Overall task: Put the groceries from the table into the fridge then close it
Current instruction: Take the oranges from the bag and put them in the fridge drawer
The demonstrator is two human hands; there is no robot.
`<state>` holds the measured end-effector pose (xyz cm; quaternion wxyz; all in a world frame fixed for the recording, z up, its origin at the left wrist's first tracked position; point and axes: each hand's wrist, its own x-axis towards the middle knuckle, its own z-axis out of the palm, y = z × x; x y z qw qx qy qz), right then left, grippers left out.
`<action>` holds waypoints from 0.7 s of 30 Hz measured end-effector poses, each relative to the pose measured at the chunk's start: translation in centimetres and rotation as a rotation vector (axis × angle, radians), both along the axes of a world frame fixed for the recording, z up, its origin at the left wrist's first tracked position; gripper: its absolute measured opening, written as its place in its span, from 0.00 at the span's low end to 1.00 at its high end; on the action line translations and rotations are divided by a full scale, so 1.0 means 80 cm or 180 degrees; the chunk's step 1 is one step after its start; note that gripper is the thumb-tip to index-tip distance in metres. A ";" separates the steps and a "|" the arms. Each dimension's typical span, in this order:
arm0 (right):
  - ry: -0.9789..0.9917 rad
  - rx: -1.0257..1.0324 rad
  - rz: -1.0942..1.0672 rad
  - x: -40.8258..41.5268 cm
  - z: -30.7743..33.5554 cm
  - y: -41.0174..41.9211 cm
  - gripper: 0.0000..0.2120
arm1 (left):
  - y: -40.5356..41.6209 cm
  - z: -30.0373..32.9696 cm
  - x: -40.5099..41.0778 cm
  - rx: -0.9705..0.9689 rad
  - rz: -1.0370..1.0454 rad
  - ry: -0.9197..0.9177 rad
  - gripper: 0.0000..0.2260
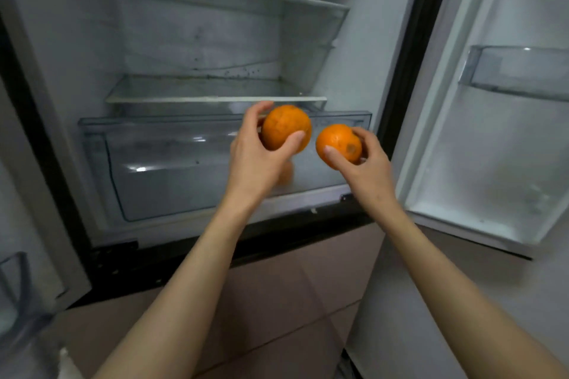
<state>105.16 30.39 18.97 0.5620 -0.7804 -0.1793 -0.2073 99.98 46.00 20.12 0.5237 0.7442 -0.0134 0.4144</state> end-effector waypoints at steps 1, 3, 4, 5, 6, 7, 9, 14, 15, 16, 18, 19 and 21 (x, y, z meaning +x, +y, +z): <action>-0.0099 0.0003 0.0002 0.021 0.015 0.004 0.23 | 0.003 0.016 0.016 0.0116 0.0130 -0.0046 0.25; -0.0274 -0.0049 0.0040 0.061 0.042 0.013 0.25 | 0.012 0.043 0.048 0.0364 0.0373 -0.0100 0.23; -0.0377 -0.0121 0.0068 0.079 0.054 0.017 0.26 | 0.018 0.053 0.063 0.0484 0.0478 -0.0090 0.22; -0.0489 -0.0236 0.0092 0.098 0.064 0.022 0.27 | 0.024 0.060 0.078 0.0643 0.0587 -0.0041 0.23; -0.0592 -0.0396 0.0118 0.115 0.073 0.026 0.27 | 0.031 0.066 0.091 0.0855 0.0715 0.0068 0.23; -0.0679 -0.0586 0.0149 0.132 0.081 0.032 0.27 | 0.037 0.070 0.103 0.1096 0.0851 0.0247 0.24; -0.0795 -0.0986 0.0200 0.162 0.090 0.043 0.27 | 0.047 0.077 0.121 0.1466 0.1099 0.0749 0.25; -0.0418 -0.1525 0.0182 0.199 0.084 0.061 0.26 | 0.076 0.075 0.132 0.1560 0.1429 0.1727 0.26; -0.0305 -0.1651 0.0139 0.202 0.080 0.062 0.26 | 0.079 0.073 0.130 0.1551 0.1438 0.1896 0.25; -0.0200 -0.1872 0.0116 0.205 0.078 0.064 0.25 | 0.082 0.072 0.130 0.1564 0.1438 0.2072 0.24; -0.0036 -0.2419 0.0165 0.211 0.077 0.068 0.24 | 0.084 0.071 0.130 0.1621 0.1378 0.2369 0.21; 0.0040 -0.2631 0.0190 0.213 0.078 0.070 0.23 | 0.084 0.071 0.131 0.1673 0.1364 0.2459 0.20; 0.0084 -0.2862 0.0154 0.214 0.080 0.071 0.23 | 0.084 0.069 0.132 0.1837 0.1490 0.2530 0.16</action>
